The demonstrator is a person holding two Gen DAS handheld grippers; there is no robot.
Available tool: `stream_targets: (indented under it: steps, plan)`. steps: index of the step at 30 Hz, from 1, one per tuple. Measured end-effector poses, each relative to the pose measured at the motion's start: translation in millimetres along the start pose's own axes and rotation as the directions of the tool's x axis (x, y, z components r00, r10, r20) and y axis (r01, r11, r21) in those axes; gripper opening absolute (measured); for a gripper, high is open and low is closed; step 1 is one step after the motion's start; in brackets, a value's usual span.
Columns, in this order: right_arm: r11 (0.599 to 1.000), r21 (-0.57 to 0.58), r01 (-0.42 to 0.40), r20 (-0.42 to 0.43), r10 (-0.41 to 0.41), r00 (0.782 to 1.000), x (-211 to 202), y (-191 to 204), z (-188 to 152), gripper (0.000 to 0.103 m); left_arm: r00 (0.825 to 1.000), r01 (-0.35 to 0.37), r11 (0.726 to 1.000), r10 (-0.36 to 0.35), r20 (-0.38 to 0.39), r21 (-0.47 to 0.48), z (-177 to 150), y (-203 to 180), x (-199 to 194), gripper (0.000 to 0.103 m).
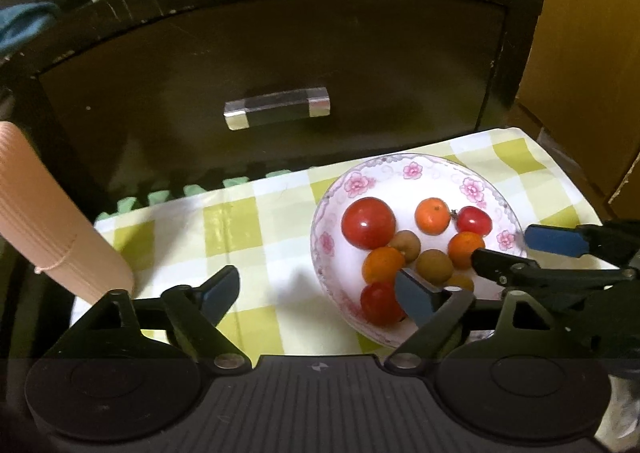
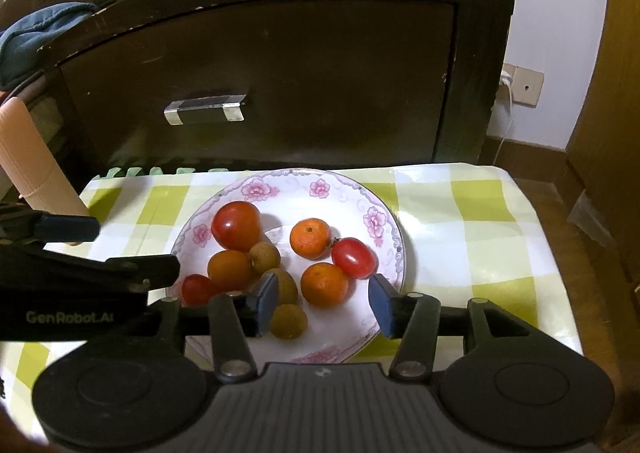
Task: Organize fruits
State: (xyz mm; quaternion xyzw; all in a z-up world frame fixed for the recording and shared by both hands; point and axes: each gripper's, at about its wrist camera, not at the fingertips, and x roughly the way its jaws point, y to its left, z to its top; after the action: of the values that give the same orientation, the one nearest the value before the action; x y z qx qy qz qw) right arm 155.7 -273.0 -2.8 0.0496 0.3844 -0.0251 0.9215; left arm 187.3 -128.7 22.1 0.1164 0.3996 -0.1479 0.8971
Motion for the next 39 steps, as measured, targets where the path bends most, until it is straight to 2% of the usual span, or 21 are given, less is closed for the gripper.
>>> stream_targets:
  steps: [4,8,12,15,25,39]
  plan:
    - [1.000,0.021,-0.003,0.007,0.003,1.000,-8.0,-1.8,-1.5,0.048,1.000,-0.010,1.000,0.011,0.026,-0.003,-2.8,0.4,-10.4,0.094]
    - [0.999,0.035,-0.001,0.017,0.000,1.000,-20.3,-1.3,-5.5,0.048,0.997,-0.051,0.999,0.050,0.062,0.005,-8.5,-1.3,-24.7,0.103]
    - [0.999,0.043,-0.004,0.026,0.003,1.000,-34.5,0.9,-10.0,0.050,0.995,-0.031,0.999,0.031,0.090,-0.008,-15.7,0.4,-38.9,0.103]
    - [0.998,0.056,-0.007,0.028,0.006,1.000,-43.9,2.5,-13.5,0.050,0.996,0.000,0.999,0.003,0.088,-0.033,-20.0,3.4,-45.9,0.103]
    - [0.997,0.075,-0.004,0.016,0.003,1.000,-62.0,9.9,-31.6,0.050,0.997,-0.002,0.999,0.004,0.076,-0.033,-37.8,0.9,-59.1,0.103]
    - [0.995,0.096,-0.031,0.012,0.030,0.999,-91.2,21.5,-57.1,0.050,0.998,0.041,0.994,-0.035,0.060,-0.098,-70.3,7.7,-86.8,0.103]
